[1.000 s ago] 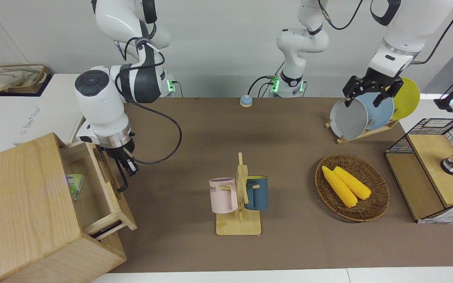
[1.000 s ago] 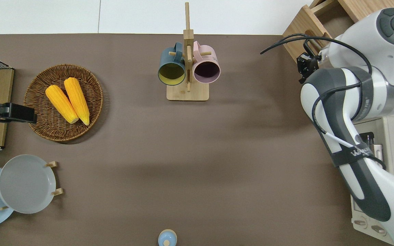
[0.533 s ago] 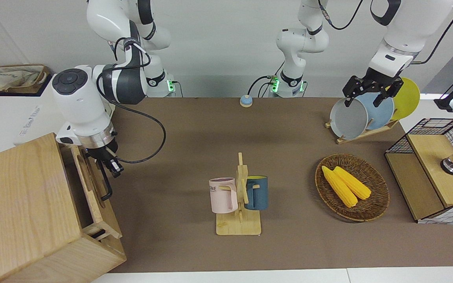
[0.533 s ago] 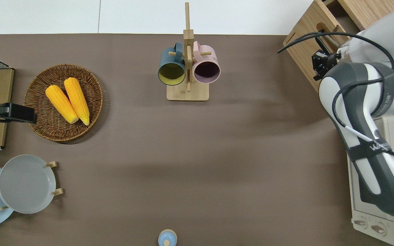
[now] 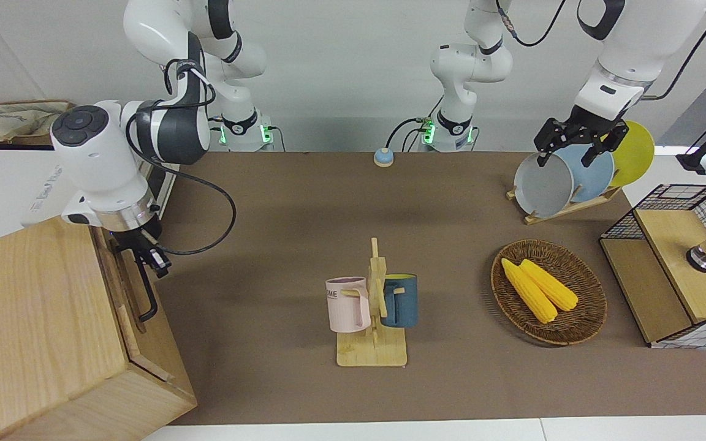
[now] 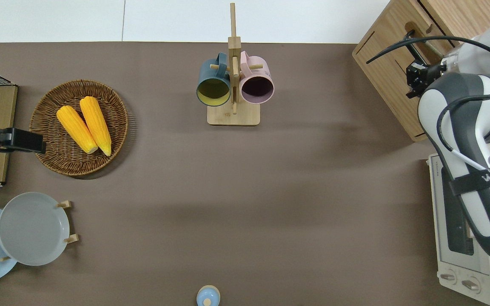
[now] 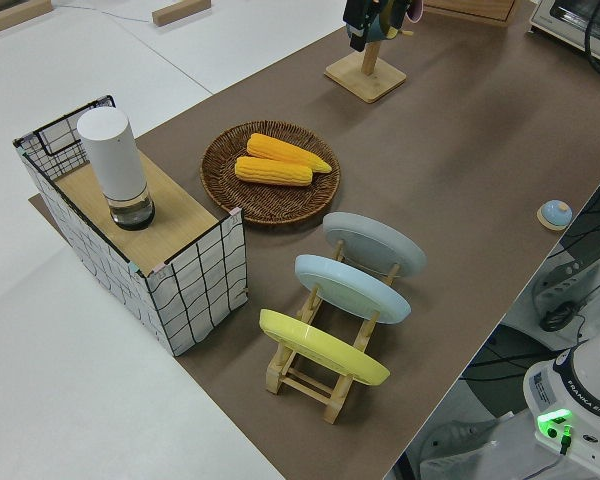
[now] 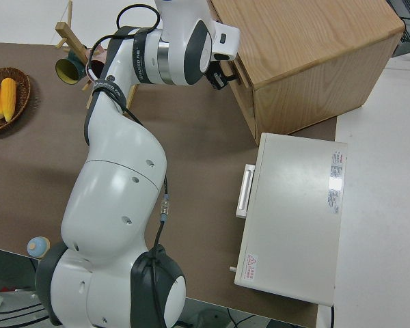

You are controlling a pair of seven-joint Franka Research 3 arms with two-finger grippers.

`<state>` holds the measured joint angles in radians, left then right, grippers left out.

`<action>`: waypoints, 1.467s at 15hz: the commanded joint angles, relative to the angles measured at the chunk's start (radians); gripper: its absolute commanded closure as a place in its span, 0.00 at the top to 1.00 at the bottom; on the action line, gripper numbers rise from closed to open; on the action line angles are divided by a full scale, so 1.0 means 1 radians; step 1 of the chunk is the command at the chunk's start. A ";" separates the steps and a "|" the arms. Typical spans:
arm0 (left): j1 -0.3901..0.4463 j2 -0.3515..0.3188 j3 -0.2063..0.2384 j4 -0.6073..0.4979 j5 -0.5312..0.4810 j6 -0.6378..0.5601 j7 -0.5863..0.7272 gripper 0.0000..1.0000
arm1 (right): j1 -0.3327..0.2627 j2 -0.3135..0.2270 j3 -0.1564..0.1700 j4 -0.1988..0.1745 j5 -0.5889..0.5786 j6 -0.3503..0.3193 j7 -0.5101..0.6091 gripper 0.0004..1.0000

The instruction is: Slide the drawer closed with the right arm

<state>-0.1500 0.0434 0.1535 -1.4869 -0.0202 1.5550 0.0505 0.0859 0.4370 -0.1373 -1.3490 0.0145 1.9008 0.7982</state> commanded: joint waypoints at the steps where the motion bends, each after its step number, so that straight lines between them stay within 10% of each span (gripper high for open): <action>1: -0.017 0.013 0.017 0.020 0.012 0.000 0.008 1.00 | -0.040 0.006 0.011 0.017 -0.008 0.020 -0.060 0.00; 22: -0.017 0.013 0.017 0.020 0.011 0.000 0.008 1.00 | 0.087 -0.030 0.033 0.007 0.032 -0.071 -0.089 0.00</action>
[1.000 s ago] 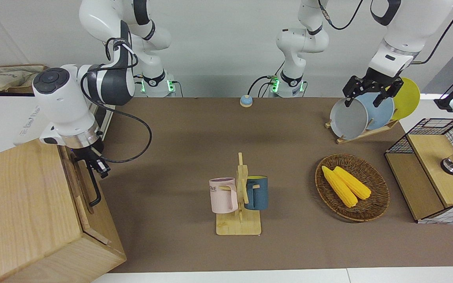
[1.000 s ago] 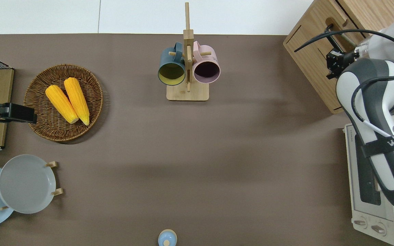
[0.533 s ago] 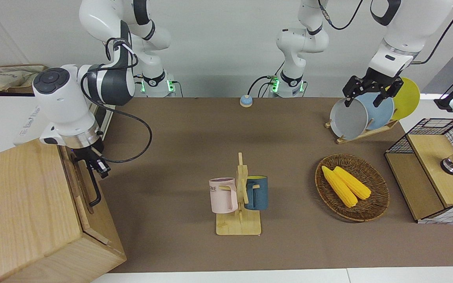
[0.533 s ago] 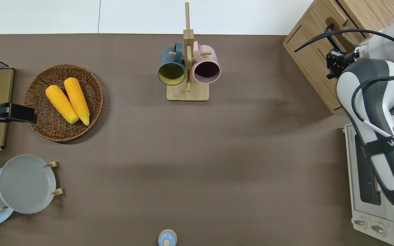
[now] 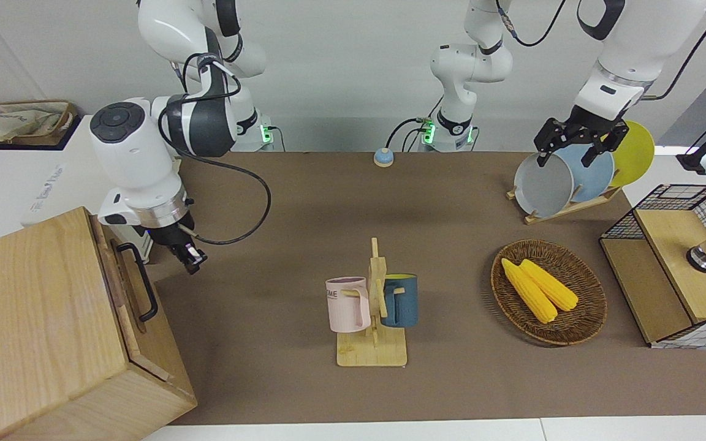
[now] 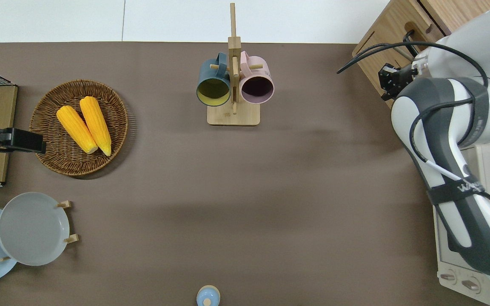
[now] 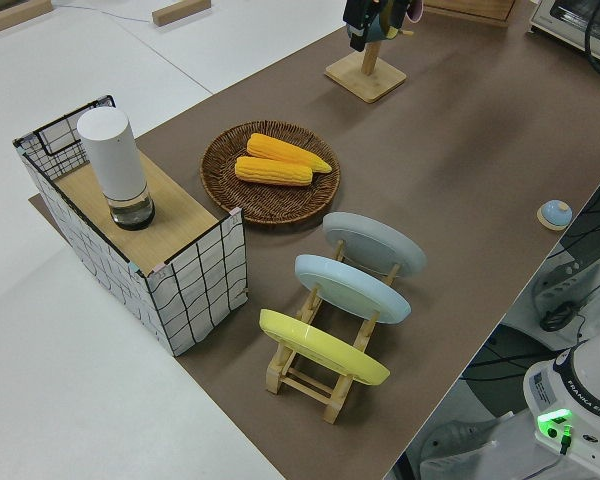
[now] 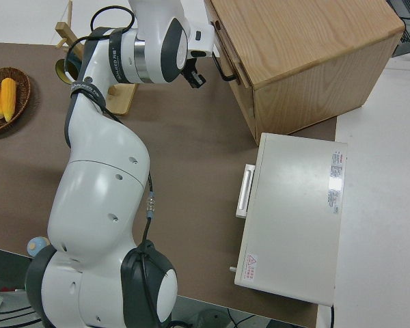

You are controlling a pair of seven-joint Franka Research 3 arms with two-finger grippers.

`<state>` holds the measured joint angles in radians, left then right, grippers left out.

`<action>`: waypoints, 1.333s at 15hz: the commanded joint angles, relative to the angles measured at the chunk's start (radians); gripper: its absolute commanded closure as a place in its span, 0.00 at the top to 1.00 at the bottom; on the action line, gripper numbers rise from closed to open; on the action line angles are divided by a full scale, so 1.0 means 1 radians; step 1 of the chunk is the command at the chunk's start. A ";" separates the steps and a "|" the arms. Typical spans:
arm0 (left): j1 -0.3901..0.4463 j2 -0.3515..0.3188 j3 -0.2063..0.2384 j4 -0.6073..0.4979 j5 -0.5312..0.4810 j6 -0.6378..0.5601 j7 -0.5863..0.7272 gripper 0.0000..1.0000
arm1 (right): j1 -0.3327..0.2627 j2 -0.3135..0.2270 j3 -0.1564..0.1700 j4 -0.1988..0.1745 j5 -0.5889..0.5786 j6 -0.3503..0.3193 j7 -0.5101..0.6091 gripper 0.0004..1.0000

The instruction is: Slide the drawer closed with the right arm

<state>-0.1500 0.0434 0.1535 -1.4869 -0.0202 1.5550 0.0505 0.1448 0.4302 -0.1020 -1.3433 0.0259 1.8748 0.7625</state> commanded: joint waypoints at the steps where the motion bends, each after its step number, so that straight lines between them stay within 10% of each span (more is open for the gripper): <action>1: -0.017 0.013 0.017 0.020 0.011 0.000 0.008 1.00 | 0.038 -0.034 -0.002 0.001 0.020 -0.057 -0.064 0.00; 6: -0.017 0.013 0.017 0.020 0.012 0.000 0.008 1.00 | 0.072 -0.108 -0.002 -0.005 0.008 -0.169 -0.282 0.00; 15: -0.017 0.013 0.017 0.020 0.012 0.000 0.008 1.00 | -0.003 -0.304 0.002 -0.146 0.003 -0.256 -0.630 0.00; 20: -0.017 0.013 0.017 0.020 0.011 0.000 0.008 1.00 | -0.154 -0.382 0.180 -0.203 -0.099 -0.275 -0.695 0.00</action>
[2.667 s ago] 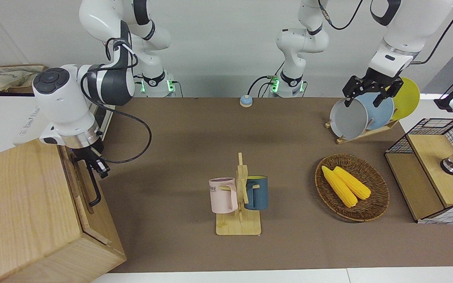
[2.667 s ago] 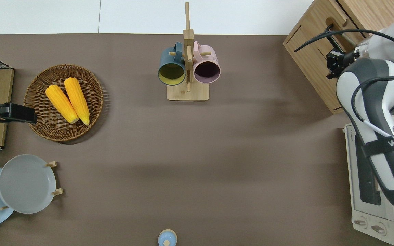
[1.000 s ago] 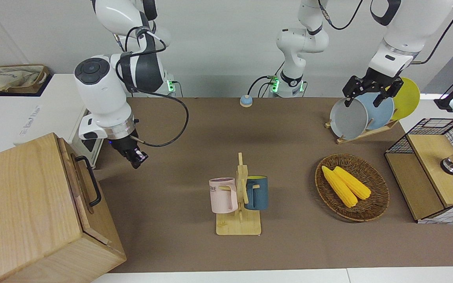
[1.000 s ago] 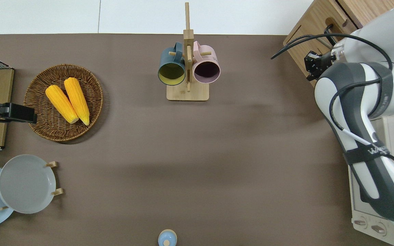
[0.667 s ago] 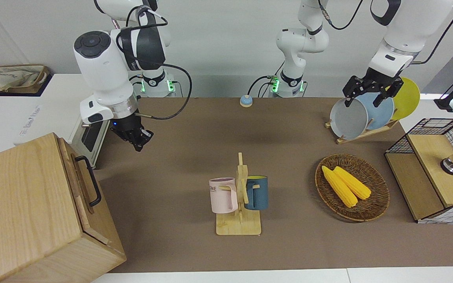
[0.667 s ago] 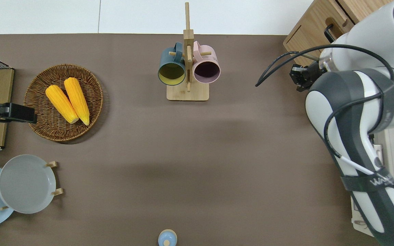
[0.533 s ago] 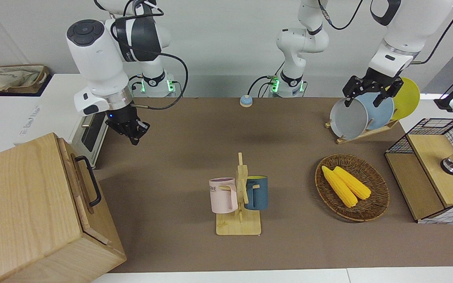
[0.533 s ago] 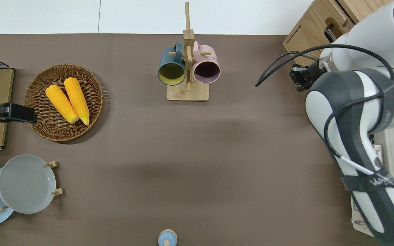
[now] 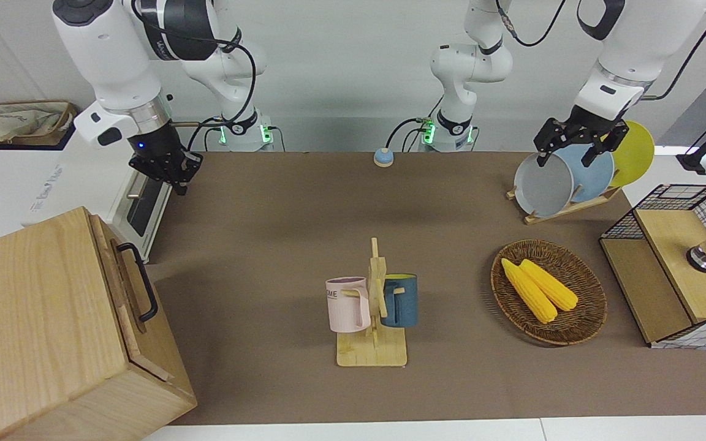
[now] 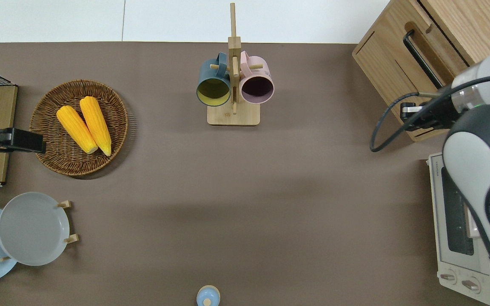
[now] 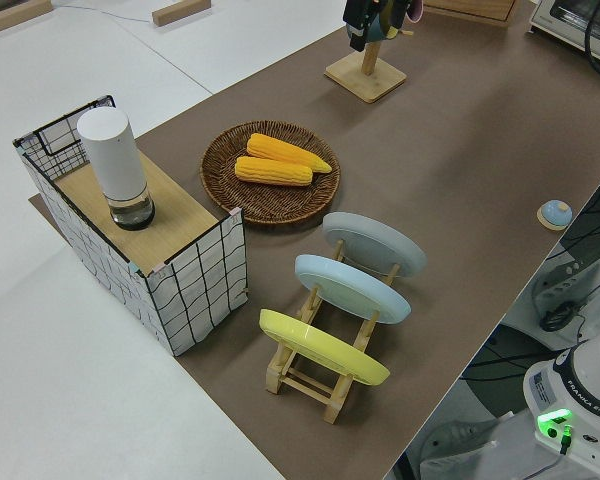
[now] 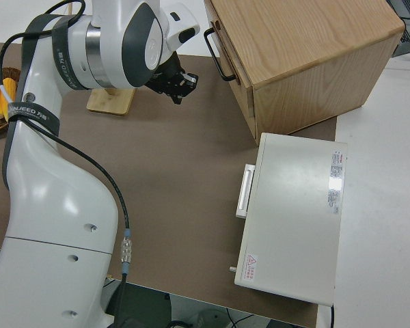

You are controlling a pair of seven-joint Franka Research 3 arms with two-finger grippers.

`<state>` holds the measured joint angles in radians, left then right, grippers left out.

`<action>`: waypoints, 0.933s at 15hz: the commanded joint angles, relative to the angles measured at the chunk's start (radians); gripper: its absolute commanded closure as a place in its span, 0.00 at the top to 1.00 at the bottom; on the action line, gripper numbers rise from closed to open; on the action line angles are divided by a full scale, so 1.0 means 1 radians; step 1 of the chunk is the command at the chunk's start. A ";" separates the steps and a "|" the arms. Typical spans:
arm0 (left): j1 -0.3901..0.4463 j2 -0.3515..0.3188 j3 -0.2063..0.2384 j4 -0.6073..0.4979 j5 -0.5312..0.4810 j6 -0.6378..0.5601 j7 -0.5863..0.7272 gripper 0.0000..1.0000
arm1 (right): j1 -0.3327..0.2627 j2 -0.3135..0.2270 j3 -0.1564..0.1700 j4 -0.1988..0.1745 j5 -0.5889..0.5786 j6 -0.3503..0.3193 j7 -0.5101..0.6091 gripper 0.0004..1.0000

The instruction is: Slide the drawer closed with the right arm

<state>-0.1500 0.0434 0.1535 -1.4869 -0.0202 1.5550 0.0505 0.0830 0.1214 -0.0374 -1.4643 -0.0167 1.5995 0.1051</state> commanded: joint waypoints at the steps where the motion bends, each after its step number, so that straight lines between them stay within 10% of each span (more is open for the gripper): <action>1: -0.017 0.013 0.017 0.020 0.012 0.000 0.008 1.00 | -0.098 -0.086 0.122 -0.096 -0.058 0.000 -0.041 0.00; 10: -0.017 0.013 0.017 0.020 0.011 0.000 0.008 1.00 | -0.046 -0.123 0.013 -0.140 0.024 0.007 -0.094 0.04; 14: -0.017 0.013 0.017 0.020 0.012 0.000 0.008 1.00 | -0.046 -0.106 0.016 -0.097 0.038 -0.007 -0.084 0.79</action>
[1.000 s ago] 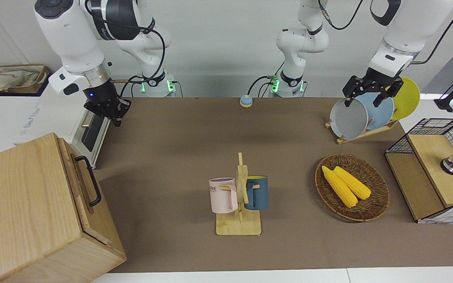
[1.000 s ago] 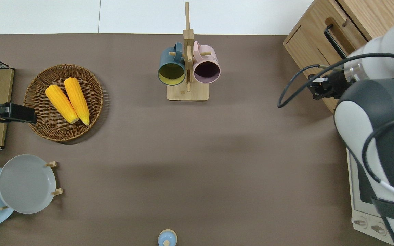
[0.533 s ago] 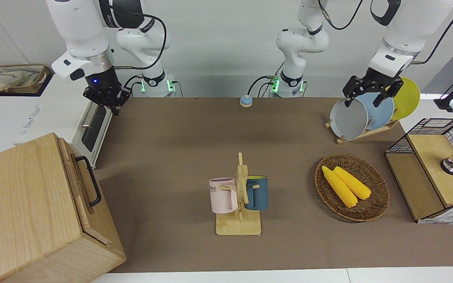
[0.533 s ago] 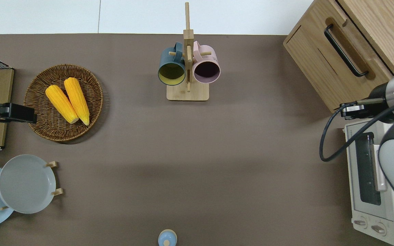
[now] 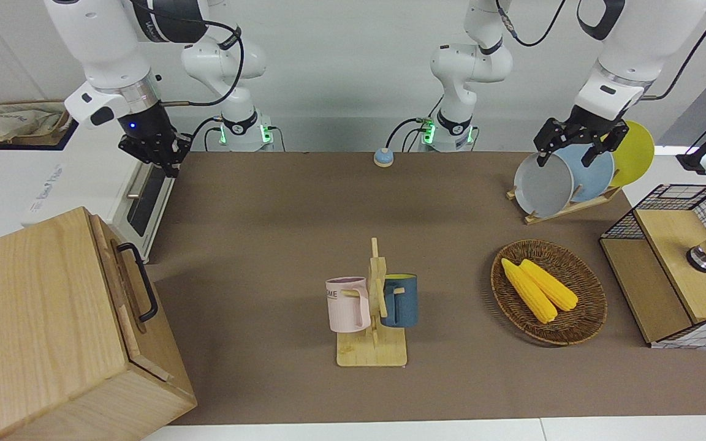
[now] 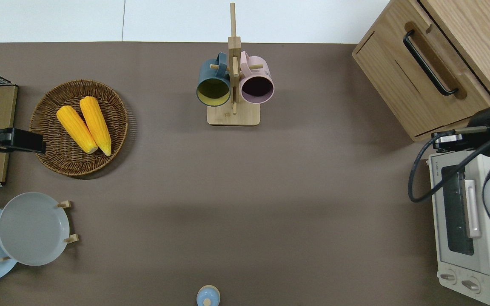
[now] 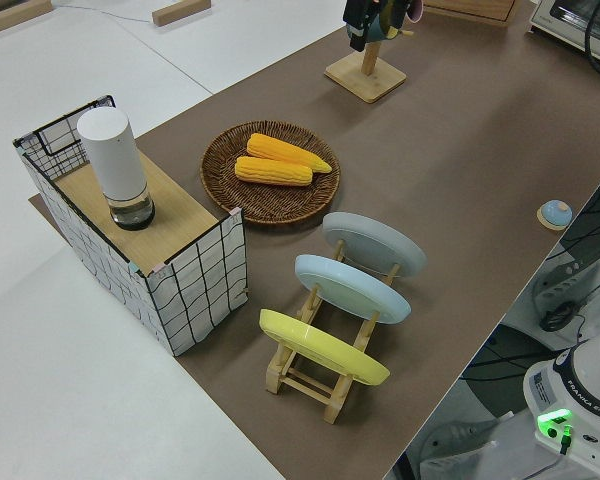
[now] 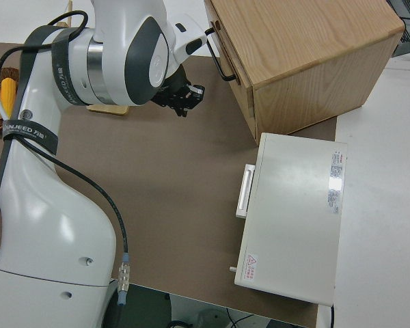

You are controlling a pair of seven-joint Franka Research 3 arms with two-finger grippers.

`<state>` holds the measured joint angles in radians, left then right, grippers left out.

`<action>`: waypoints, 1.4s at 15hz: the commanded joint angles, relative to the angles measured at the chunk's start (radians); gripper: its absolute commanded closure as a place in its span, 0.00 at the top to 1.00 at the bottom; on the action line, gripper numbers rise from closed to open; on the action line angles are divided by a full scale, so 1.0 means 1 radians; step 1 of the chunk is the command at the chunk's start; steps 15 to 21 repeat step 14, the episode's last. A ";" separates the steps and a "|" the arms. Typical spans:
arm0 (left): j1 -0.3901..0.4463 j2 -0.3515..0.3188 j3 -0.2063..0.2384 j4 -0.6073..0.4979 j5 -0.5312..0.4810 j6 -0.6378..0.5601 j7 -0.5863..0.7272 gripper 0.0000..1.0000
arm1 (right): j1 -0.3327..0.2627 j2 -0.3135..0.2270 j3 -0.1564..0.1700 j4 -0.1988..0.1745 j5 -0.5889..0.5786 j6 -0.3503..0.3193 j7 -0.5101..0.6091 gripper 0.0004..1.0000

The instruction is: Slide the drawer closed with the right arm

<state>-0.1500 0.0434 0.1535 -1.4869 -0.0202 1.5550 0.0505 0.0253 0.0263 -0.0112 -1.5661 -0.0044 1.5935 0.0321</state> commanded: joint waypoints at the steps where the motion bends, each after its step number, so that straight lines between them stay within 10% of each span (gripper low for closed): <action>1: -0.017 0.013 0.017 0.020 0.012 0.000 0.008 1.00 | 0.011 -0.003 -0.009 0.017 0.026 -0.004 -0.009 0.94; 21: -0.017 0.013 0.017 0.020 0.011 0.000 0.008 1.00 | 0.011 0.035 0.004 0.095 0.026 -0.015 -0.011 0.99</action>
